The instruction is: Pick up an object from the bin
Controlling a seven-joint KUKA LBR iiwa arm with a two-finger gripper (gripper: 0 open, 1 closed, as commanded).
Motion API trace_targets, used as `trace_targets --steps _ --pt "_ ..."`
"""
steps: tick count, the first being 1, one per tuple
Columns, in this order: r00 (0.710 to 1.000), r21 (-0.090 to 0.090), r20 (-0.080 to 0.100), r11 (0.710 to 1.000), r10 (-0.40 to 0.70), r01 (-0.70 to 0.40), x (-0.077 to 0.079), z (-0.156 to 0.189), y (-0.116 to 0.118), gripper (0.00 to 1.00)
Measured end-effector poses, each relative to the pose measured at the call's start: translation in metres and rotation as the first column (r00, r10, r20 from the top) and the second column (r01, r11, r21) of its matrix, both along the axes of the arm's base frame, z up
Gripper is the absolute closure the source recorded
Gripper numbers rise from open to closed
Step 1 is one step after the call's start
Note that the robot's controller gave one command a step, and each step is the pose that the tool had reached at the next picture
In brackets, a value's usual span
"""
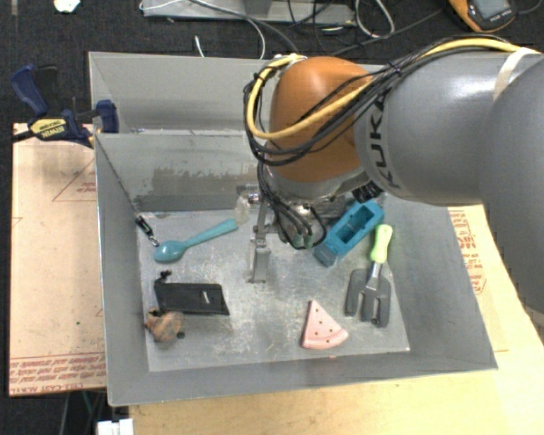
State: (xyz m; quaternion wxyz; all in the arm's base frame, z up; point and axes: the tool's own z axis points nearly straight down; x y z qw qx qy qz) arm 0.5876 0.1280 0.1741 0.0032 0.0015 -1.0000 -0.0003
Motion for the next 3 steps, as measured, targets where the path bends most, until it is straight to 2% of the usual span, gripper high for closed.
trace_targets --steps 1,2,3 --pt "1.000 0.001 0.007 1.000 -0.003 0.003 0.001 0.005 -0.001 0.00" --pt "0.999 0.003 0.012 0.999 0.042 -0.042 0.031 -0.026 0.063 0.00" --pt "0.994 0.001 0.016 0.995 0.104 -0.104 0.052 -0.035 0.071 0.00"
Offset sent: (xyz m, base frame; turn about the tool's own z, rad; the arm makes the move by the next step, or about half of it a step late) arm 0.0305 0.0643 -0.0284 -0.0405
